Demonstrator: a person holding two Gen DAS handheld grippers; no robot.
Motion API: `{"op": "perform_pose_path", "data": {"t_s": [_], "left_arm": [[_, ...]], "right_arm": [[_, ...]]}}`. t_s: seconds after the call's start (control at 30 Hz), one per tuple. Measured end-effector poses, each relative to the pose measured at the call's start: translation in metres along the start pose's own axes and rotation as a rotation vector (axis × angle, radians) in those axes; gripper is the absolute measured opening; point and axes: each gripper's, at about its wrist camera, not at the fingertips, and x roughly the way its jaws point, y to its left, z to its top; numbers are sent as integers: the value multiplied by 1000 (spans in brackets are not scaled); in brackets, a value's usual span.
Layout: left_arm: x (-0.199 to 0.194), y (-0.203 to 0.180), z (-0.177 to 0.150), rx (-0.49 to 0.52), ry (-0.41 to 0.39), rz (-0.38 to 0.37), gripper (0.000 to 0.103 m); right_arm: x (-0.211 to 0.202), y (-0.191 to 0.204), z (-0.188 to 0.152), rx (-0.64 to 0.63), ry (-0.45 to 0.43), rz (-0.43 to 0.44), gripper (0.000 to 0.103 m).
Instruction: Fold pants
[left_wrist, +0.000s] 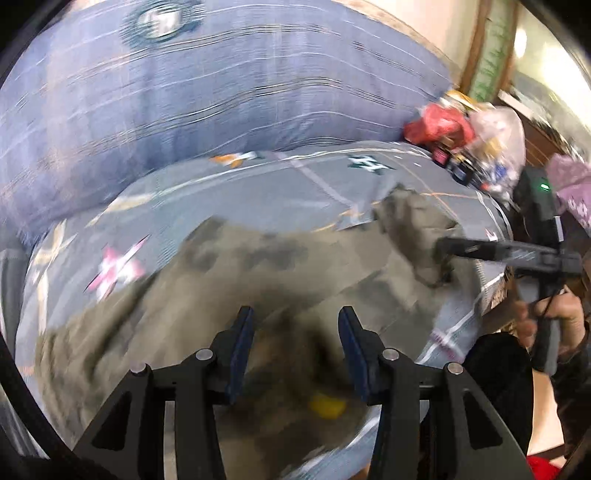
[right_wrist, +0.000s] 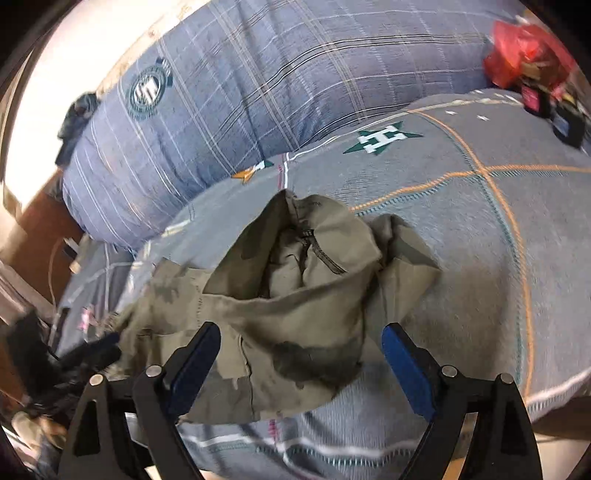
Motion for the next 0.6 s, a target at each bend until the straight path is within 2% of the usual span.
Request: {"op": "perform_pose_path", "data": {"t_s": [0.03,0.07,0.1,0.13,0.3,0.43,0.47,0.5,0.57,0.6], "left_arm": [[7,-8,8,18,5,-9,49],[15,-17,13,37,16,-21,49],[27,-29,21,61,29,-28,49],[33,-34,24,73,36,-31,49],[68,-64,45,125,83,-59,49],[113,-70,43,136,192,-1,49],[118,-68,40,136,199,1,49],[114,-69,39,142,171,-1,49],[109,-67,40,125,184,-22,49],[103,-65,42,111,175,-45,49]], "right_arm": [[6,4,2,-15,0,-20,81],[13,5,6,-28,5,-58,52],[16,2,8,-14,12,-88,19],[19,-3,8,21,6,-98,13],[-11,-42,9,154,-96,-99,12],[9,-70,1,189,13,-97,12],[9,-75,-3,198,6,-78,13],[6,-77,-4,208,-2,-61,13],[-7,-85,-4,257,-42,-17,14],[-13,-85,-4,261,-66,1,21]]}}
